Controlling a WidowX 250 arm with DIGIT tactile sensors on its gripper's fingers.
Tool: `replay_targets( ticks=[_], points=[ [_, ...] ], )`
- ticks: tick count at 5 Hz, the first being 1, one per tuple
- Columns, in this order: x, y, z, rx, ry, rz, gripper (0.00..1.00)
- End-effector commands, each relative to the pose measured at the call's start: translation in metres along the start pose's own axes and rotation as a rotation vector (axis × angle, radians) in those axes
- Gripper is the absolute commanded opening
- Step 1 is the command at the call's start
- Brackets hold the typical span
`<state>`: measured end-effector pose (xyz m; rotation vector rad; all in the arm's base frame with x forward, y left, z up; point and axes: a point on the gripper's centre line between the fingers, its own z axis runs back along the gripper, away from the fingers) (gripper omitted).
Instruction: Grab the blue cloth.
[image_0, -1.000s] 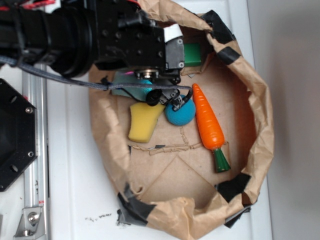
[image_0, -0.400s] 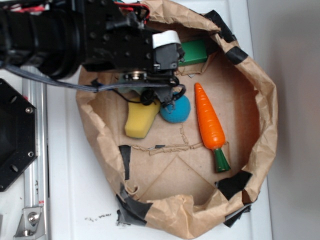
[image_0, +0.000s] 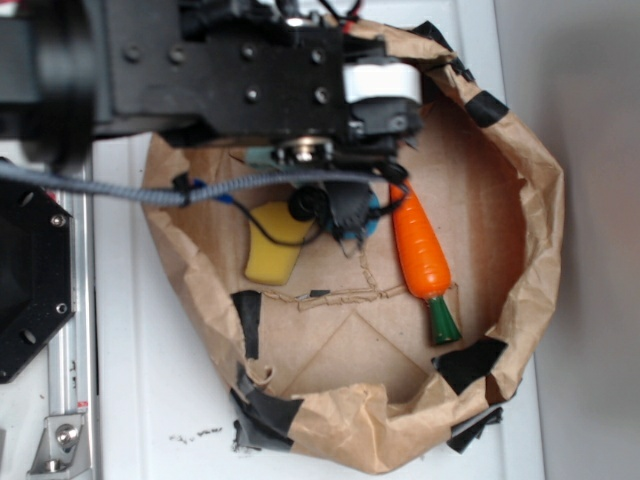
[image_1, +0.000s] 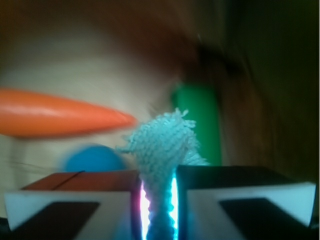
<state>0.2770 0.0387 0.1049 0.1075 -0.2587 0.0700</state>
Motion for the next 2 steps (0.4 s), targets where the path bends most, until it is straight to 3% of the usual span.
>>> replay_targets(
  ticks=[1,2],
  points=[
    [0.0031,-0.0397,0.0779,-0.245,-0.098,-0.317,0.0],
    [-0.0017,-0.0458,0.0766,-0.244,-0.06,-0.299,0.0]
  ],
)
